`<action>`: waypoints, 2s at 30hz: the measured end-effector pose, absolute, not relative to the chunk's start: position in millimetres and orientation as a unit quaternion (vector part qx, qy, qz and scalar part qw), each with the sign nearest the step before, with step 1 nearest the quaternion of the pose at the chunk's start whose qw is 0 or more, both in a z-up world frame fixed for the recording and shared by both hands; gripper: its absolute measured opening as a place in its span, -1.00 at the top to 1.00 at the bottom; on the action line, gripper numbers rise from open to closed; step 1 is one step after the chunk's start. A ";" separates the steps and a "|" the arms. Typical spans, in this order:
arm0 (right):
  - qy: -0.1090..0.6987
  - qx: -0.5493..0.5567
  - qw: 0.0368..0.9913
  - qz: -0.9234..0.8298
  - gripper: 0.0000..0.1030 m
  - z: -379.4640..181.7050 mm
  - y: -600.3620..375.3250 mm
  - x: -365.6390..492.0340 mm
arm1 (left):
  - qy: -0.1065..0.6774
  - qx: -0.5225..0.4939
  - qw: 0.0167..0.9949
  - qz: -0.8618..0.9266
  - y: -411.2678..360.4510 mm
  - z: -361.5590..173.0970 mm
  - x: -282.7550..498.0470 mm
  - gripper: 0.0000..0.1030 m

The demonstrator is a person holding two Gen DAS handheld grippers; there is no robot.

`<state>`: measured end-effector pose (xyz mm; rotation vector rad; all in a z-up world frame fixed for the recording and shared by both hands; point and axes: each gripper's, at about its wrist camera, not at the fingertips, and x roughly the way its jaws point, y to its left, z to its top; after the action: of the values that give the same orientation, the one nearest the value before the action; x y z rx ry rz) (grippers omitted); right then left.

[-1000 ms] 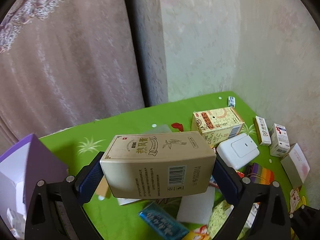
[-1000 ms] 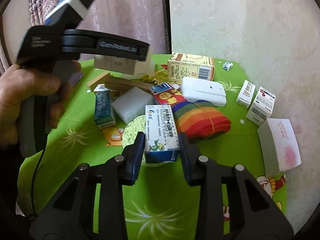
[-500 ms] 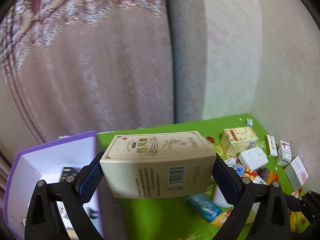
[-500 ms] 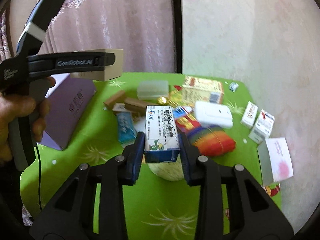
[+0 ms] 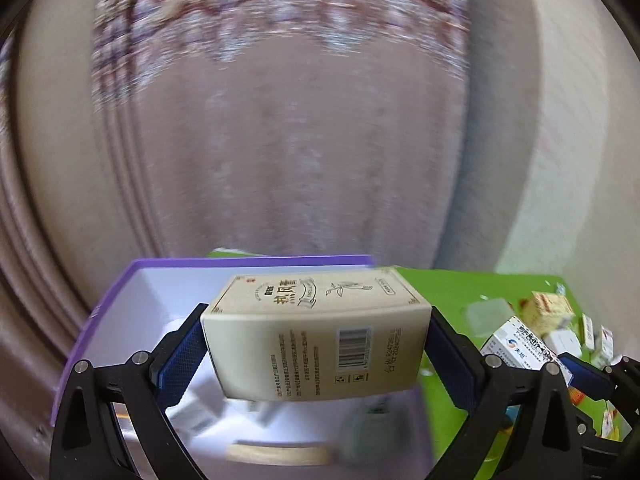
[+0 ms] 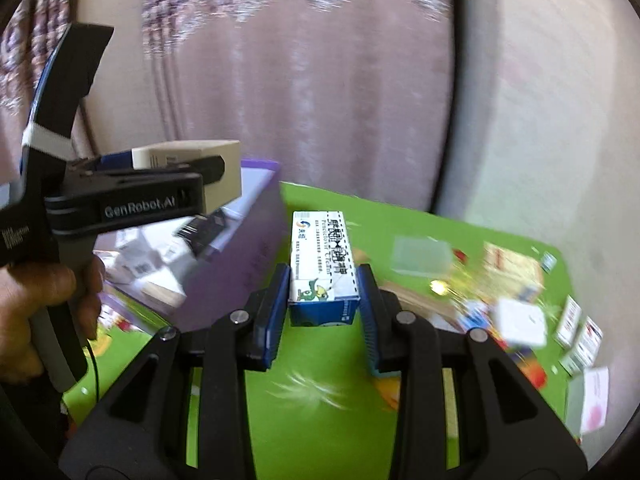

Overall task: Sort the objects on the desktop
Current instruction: 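Carry beige box and blue-white box over the purple box and open both tools, then grasp the small teal-white box with the left tool while the right tool grasps the rainbow band roll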

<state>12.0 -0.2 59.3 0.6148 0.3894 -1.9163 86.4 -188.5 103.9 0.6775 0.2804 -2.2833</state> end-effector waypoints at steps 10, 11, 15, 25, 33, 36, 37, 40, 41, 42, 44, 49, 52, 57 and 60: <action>0.197 0.240 0.591 -0.744 0.27 54.7 -72.5 77.7 | 0.176 0.236 0.410 -0.863 -247.3 95.2 157.8 -1.00; 0.201 0.245 0.599 -0.736 0.27 52.5 -76.2 78.7 | 0.180 0.235 0.410 -0.863 -249.1 95.5 160.7 -1.00; 0.205 0.252 0.599 -0.731 -0.05 42.9 -81.7 82.6 | 0.187 0.237 0.409 -0.861 -254.5 93.4 162.8 -1.00; 0.166 0.255 0.555 -0.774 -0.40 46.7 -38.0 53.6 | 0.163 0.252 0.362 -0.882 -222.1 96.8 131.0 -1.00; 0.118 0.294 0.472 -0.822 -0.50 32.9 37.3 -5.7 | 0.116 0.268 0.293 -0.910 -163.4 103.5 78.8 -1.00; 0.099 0.308 0.429 -0.844 -0.51 27.0 71.9 -30.0 | 0.100 0.274 0.262 -0.920 -141.2 105.1 59.8 -1.00; 0.092 0.313 0.413 -0.850 -0.52 24.0 84.3 -38.7 | 0.095 0.278 0.249 -0.923 -132.3 105.1 53.1 -1.00; 0.076 0.332 0.375 -0.863 -0.54 13.4 114.9 -61.3 | 0.077 0.292 0.209 -0.930 -104.8 101.6 32.8 -1.00; 0.072 0.337 0.366 -0.864 -0.54 10.6 122.3 -67.0 | 0.070 0.298 0.196 -0.932 -94.8 99.0 24.7 -1.00; 0.068 0.343 0.359 -0.865 -0.54 7.8 129.1 -73.2 | 0.066 0.304 0.185 -0.932 -86.5 96.0 18.4 -1.00; 0.058 0.358 0.344 -0.866 -0.55 -1.2 141.9 -85.7 | 0.063 0.317 0.169 -0.931 -74.7 89.0 8.6 -1.00; 0.029 0.387 0.315 -0.866 -0.69 -17.8 162.0 -107.0 | 0.085 0.362 0.149 -0.916 -54.7 60.1 -10.8 -1.00; 0.001 0.412 0.300 -0.860 -0.69 -27.9 168.0 -118.4 | 0.114 0.394 0.159 -0.898 -51.8 38.3 -23.0 -0.99; -0.035 0.446 0.277 -0.850 -0.69 -40.9 166.8 -137.3 | 0.153 0.422 0.168 -0.878 -52.2 14.0 -36.9 -0.81; -0.040 0.453 0.263 -0.851 -0.69 -46.2 163.5 -144.6 | 0.162 0.441 0.161 -0.868 -53.2 1.5 -43.1 -0.81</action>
<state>-144.6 163.5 -46.2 1.2249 -0.1095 -2.3008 -43.1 -53.2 1.5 1.2607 0.4632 -2.4786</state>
